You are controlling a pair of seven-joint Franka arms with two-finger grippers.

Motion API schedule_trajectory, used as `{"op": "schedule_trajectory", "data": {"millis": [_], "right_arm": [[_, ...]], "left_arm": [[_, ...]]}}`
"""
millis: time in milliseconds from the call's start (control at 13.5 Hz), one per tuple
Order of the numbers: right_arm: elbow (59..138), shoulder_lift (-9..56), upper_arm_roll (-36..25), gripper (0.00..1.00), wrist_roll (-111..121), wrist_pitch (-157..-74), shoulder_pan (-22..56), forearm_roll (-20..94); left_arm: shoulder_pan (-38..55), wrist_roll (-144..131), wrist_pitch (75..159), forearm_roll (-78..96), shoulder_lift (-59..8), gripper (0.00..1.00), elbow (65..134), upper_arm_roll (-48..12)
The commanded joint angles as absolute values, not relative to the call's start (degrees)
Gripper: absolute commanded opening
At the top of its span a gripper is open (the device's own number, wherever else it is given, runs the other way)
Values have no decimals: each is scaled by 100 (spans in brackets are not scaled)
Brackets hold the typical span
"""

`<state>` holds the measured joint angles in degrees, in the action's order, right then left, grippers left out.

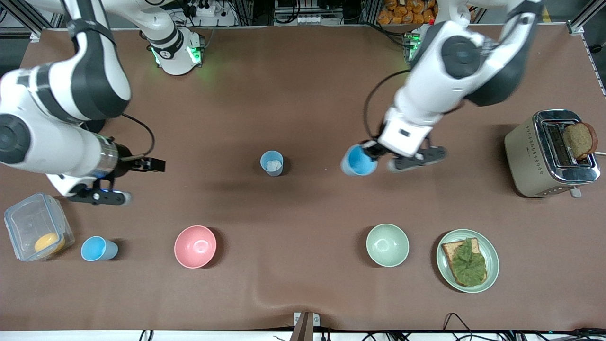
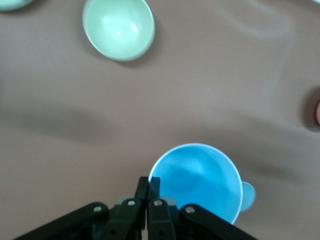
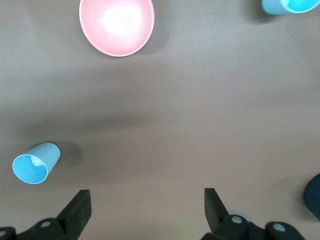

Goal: Stack blue cups with both arms
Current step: 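Withdraw the right gripper while the left gripper moves its cup above, then lower the held blue cup into the center cup and open the left gripper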

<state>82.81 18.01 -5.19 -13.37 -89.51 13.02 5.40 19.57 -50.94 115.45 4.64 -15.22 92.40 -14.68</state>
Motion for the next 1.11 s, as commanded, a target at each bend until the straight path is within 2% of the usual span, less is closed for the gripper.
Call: {"op": "schedule_trajectory", "data": {"millis": [0, 148, 369, 591, 812, 1034], "right_arm": [[9105, 1012, -431, 100, -804, -9281, 898, 457], [9202, 696, -431, 100, 23, -9264, 503, 431], [9238, 422, -448, 100, 70, -9237, 107, 413], [9089, 404, -571, 100, 88, -9141, 62, 352], [8895, 413, -624, 100, 105, -9035, 35, 308], [8842, 431, -615, 100, 105, -9035, 44, 281]], "left_arm": [[2555, -6060, 11601, 309, -2300, 0, 8387, -1389], [3004, -6852, 11802, -7, -2836, 0, 8009, -1362], [3663, -7819, 12513, -526, -3505, 0, 7796, -1257], [3980, -8015, 12665, -641, -3734, 0, 7726, -1152], [4569, -8165, 12788, -694, -3884, 0, 7743, -661], [4710, -8235, 12788, -843, -3920, 0, 7805, -633]]}}
